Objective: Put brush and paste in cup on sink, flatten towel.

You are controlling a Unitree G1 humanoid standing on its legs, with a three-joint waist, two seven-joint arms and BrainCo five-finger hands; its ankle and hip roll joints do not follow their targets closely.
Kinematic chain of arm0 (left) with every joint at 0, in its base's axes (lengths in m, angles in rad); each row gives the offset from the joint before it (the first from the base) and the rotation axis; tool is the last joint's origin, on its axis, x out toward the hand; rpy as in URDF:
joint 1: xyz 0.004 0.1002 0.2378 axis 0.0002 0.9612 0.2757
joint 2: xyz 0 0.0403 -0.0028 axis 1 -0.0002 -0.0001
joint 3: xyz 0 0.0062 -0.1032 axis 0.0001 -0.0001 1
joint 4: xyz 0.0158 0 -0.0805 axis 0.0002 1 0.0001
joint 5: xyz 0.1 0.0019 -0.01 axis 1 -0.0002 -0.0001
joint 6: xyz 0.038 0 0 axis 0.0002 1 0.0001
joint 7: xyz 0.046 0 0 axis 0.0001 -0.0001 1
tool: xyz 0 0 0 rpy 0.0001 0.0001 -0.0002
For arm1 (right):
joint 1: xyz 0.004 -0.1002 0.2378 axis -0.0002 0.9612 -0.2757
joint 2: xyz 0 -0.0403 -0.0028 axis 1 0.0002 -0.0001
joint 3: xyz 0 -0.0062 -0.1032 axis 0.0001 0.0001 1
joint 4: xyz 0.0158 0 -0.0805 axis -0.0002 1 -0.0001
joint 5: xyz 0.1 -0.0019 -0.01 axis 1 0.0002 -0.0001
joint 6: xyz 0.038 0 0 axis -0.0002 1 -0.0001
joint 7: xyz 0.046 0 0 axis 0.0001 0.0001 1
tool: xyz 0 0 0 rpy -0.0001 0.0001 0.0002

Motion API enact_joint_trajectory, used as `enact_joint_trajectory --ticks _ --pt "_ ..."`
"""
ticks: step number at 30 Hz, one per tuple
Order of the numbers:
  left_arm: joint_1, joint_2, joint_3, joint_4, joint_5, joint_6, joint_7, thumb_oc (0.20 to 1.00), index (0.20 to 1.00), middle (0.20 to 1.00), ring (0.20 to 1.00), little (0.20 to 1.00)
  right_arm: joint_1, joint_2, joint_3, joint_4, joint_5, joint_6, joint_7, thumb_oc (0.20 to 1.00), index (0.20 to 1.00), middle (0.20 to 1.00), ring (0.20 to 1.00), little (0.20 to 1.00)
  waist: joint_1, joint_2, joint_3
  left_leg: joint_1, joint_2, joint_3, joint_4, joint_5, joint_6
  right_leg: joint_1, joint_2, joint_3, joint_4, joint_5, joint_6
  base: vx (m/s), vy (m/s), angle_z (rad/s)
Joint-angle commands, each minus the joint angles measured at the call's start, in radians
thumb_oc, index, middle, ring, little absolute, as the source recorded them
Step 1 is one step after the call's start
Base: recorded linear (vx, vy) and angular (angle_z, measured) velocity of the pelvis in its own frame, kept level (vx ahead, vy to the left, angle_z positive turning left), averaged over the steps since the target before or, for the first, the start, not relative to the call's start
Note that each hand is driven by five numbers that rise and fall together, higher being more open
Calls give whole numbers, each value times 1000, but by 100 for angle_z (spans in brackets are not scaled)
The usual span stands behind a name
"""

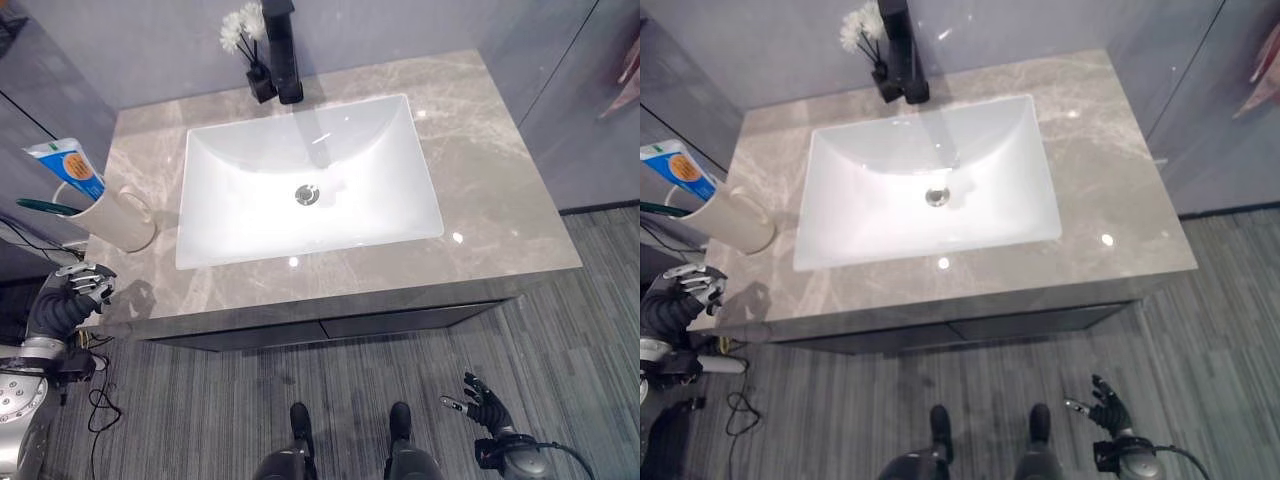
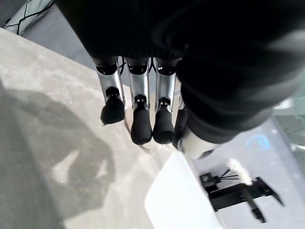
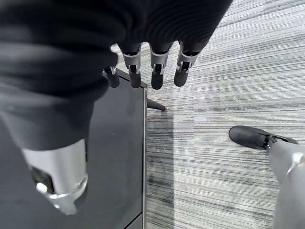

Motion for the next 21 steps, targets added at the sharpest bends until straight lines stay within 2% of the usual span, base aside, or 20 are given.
enact_joint_trajectory --ticks 1,9,21 --pt "-37 78 41 48 18 -34 26 200 200 200 200 200 -39 -11 22 -29 -22 -35 -24 1000 1000 1000 1000 1000 -11 -53 22 -11 -2 -28 3 -5 -12 20 -89 2 -2 29 78 0 0 0" --pt "-124 73 8 131 28 -30 49 200 200 200 200 200 -71 -14 61 -23 -21 -35 -23 1000 1000 1000 1000 1000 -18 -59 58 -46 -1 -30 3 1 -15 -17 -88 6 -2 37 77 0 0 0" --pt "-198 65 -35 141 30 -41 70 200 200 200 200 200 -93 -12 75 -60 -30 -57 -51 1000 1000 1000 1000 1000 -25 -40 80 -77 -1 -31 3 7 -24 -45 -95 1 -2 46 82 0 0 0"
